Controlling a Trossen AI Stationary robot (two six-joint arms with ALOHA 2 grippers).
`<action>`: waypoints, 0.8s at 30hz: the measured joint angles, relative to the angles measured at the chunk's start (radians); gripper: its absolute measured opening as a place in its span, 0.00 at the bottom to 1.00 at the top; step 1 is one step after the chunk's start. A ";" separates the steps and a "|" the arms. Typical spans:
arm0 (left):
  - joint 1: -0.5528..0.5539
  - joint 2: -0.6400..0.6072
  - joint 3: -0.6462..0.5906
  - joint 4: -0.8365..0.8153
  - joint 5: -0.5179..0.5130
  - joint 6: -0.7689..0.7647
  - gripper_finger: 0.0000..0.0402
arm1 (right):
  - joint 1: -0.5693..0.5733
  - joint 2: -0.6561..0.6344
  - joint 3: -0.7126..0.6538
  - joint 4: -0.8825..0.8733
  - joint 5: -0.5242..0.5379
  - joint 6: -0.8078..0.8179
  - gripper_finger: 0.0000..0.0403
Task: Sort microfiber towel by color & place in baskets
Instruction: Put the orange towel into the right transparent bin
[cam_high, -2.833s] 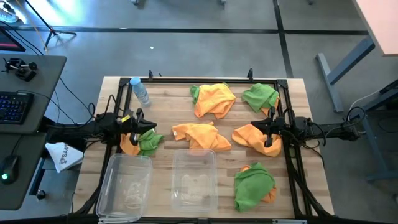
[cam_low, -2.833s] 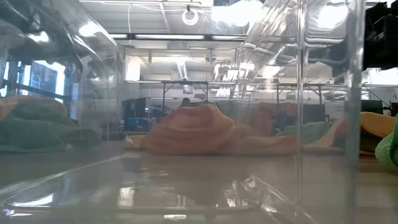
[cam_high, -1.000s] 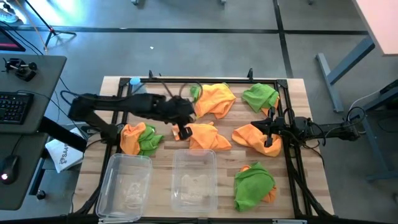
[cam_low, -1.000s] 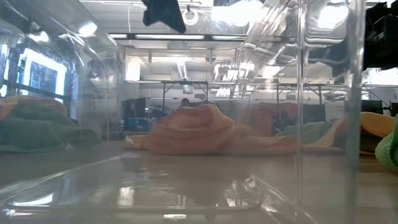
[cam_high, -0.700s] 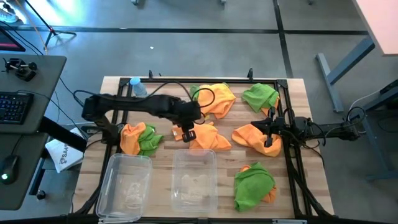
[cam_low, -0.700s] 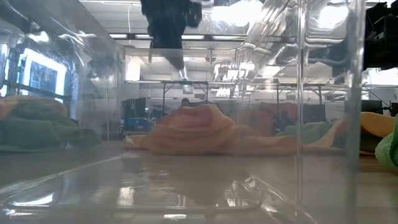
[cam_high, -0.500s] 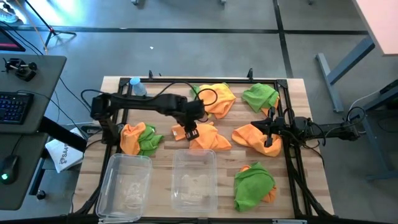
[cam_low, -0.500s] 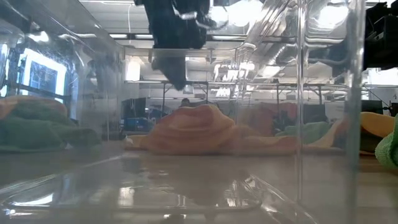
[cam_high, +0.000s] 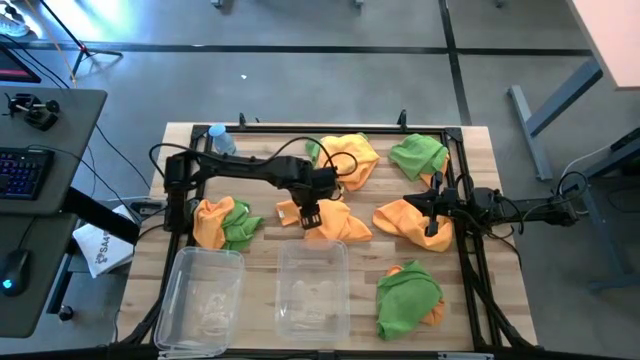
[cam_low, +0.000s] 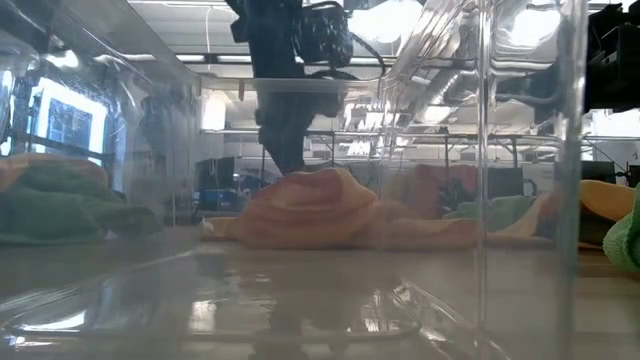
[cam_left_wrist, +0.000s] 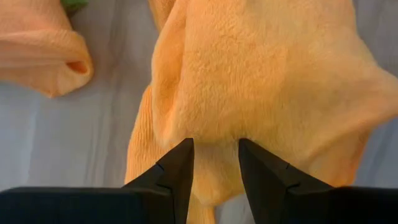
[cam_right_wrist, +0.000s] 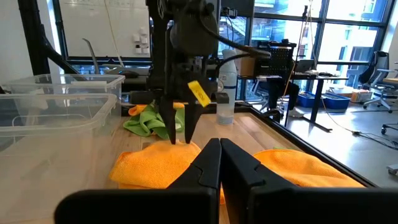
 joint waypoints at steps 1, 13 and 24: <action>0.000 0.008 0.000 0.004 0.000 0.007 0.29 | 0.000 0.000 0.000 0.000 0.000 0.000 0.00; -0.012 -0.055 0.000 0.003 -0.075 0.119 0.02 | 0.000 0.000 0.000 0.000 0.000 0.000 0.00; -0.006 -0.269 0.002 -0.005 -0.109 0.111 0.00 | 0.000 0.000 0.000 0.000 0.000 0.000 0.00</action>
